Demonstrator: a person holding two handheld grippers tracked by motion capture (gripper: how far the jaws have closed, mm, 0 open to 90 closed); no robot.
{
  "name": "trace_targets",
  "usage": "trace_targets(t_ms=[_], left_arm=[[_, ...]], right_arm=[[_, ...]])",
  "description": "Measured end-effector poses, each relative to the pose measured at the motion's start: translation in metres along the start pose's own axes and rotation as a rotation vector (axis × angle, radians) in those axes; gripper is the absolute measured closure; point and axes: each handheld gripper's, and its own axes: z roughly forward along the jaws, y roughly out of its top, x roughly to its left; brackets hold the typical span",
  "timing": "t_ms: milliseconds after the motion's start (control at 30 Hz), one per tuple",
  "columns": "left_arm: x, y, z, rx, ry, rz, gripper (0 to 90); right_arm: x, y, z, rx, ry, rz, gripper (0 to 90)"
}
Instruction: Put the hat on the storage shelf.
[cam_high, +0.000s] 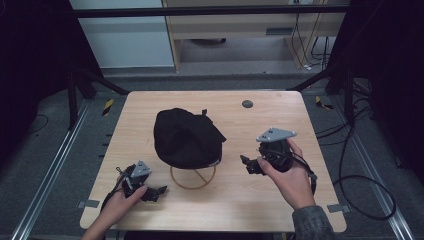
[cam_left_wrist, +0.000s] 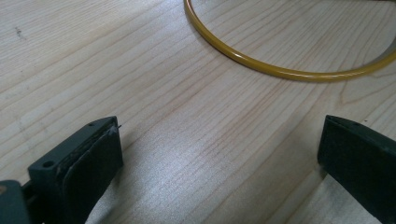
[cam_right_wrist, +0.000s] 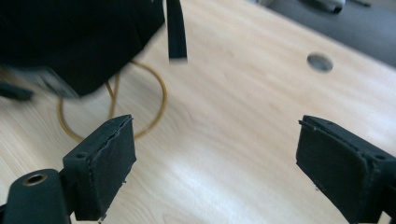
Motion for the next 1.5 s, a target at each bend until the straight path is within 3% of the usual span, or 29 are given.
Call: trace_targets(t_ms=[467,767,1067,1267,1333,1500], left_arm=[[0.000,0.000,0.000,0.000,0.000,0.000,0.0],[0.000,0.000,0.000,0.000,0.000,0.000,0.0],[0.000,0.000,0.000,0.000,0.000,0.000,0.0],[0.000,0.000,0.000,0.000,0.000,0.000,0.0],[0.000,0.000,0.000,0.000,0.000,0.000,0.0],[0.000,0.000,0.000,0.000,0.000,0.000,0.0]], right_arm=[[0.005,-0.064,0.040,0.060,0.021,0.087,13.6],[0.011,-0.084,0.060,0.091,0.039,0.125,13.9],[0.008,-0.106,0.091,0.117,0.014,0.200,13.1],[0.008,-0.108,0.097,0.104,-0.036,0.182,10.5],[0.012,-0.110,0.102,0.085,-0.062,0.158,5.4],[0.012,-0.110,0.103,0.083,-0.063,0.154,4.8]])
